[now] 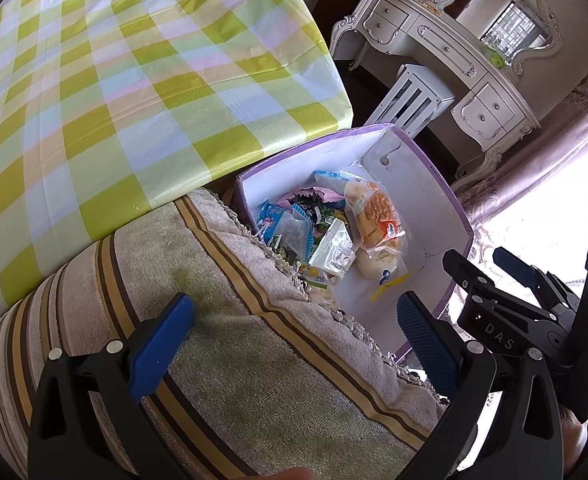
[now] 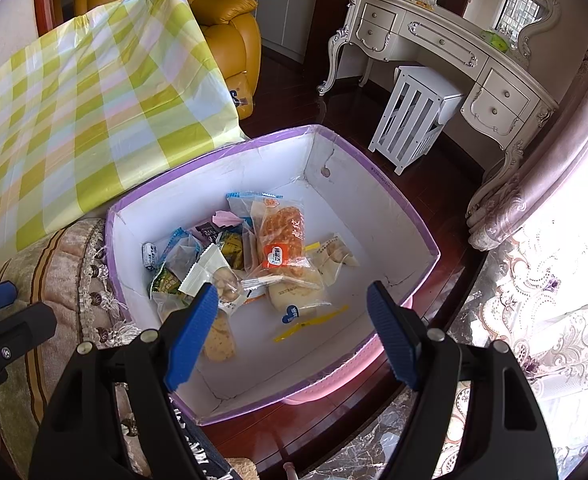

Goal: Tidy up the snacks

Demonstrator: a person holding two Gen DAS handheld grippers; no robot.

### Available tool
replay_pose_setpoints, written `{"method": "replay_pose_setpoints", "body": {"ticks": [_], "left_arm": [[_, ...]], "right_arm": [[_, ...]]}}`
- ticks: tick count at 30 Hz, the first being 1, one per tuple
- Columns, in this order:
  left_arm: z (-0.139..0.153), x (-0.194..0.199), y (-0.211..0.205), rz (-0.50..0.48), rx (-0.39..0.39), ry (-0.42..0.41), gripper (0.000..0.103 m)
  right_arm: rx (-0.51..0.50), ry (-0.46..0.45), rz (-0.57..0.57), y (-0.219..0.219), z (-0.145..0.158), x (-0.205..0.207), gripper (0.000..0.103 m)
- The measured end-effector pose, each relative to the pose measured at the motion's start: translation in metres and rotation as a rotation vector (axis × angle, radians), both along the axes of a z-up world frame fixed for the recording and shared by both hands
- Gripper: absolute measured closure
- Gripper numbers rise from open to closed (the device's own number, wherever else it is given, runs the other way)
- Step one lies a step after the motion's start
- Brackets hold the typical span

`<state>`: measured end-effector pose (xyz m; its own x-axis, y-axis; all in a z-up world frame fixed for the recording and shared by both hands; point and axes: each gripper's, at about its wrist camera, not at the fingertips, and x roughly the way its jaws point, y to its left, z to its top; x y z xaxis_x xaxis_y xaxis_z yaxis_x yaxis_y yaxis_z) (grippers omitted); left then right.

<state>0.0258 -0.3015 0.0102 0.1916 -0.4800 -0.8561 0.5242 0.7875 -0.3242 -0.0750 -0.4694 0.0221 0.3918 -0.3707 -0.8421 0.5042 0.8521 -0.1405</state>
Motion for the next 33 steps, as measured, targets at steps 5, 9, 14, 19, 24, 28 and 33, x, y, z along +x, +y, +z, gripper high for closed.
{"method": "replay_pose_setpoints", "body": {"ticks": [5, 9, 14, 19, 24, 28, 33], "left_arm": [[-0.0001, 0.0001, -0.0002, 0.0, -0.001, 0.001, 0.004], [-0.0001, 0.0002, 0.0001, 0.0, -0.001, 0.0, 0.004], [-0.0001, 0.0004, 0.0001, 0.0, -0.001, 0.0, 0.004], [-0.0002, 0.0006, 0.0001, 0.0, -0.001, 0.001, 0.004], [-0.0003, 0.0009, -0.0003, 0.001, -0.002, 0.001, 0.004], [-0.0004, 0.0005, -0.0001, -0.001, 0.002, -0.002, 0.004], [-0.0006, 0.0002, -0.0003, -0.001, 0.002, -0.003, 0.004]], "right_arm": [[0.0, 0.0, 0.0, 0.0, 0.0, 0.0001, 0.026], [0.001, 0.0, -0.001, -0.0002, 0.0, 0.0001, 0.026], [0.0, -0.001, 0.0, 0.0014, 0.0003, 0.0005, 0.026], [0.001, -0.001, 0.0, 0.0032, 0.0005, 0.001, 0.026], [0.002, -0.001, 0.001, 0.0021, 0.0003, 0.0009, 0.026], [0.005, -0.005, -0.003, 0.0021, 0.0005, 0.0008, 0.026], [0.016, -0.002, -0.016, 0.0008, -0.0037, 0.0015, 0.026]]}}
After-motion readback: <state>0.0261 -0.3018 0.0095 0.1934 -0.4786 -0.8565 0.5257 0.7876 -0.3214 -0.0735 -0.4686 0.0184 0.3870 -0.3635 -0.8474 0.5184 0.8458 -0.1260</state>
